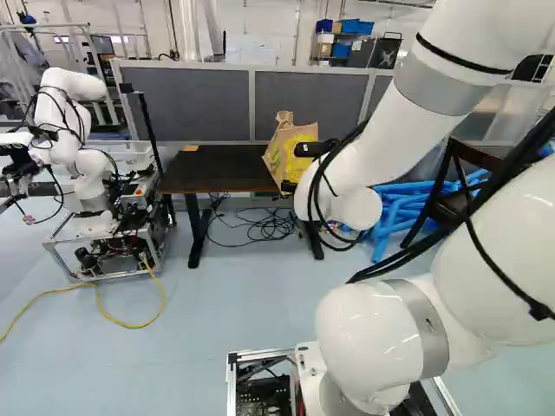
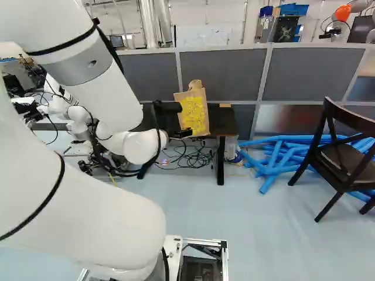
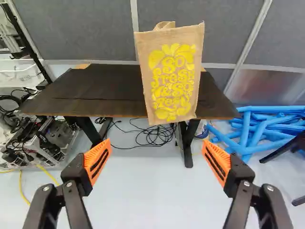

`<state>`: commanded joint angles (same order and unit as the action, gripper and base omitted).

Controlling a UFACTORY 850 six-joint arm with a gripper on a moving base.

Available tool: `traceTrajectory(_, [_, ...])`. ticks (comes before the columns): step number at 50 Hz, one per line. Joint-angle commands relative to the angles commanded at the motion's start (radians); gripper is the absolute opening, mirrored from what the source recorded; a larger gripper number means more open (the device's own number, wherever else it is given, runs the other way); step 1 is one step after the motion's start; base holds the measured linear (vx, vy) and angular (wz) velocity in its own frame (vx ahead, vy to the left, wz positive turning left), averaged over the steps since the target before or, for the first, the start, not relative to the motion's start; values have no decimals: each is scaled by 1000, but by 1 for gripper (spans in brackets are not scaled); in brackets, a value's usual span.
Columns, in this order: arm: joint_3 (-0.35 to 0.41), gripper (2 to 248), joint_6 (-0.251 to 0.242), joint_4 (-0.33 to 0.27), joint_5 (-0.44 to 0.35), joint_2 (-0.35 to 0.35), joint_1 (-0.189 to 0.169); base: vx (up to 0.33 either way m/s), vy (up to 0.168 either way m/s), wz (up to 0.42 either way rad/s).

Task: Pick up the bag on the ground and place it on the table

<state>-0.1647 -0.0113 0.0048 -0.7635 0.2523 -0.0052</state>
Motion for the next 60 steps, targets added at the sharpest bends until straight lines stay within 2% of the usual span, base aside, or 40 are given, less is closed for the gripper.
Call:
traceTrajectory(28, [67, 247, 10, -4, -95, 23, 5, 0, 0, 0])
traceTrajectory(60, [77, 247, 11, -5, -109, 27, 5, 0, 0, 0])
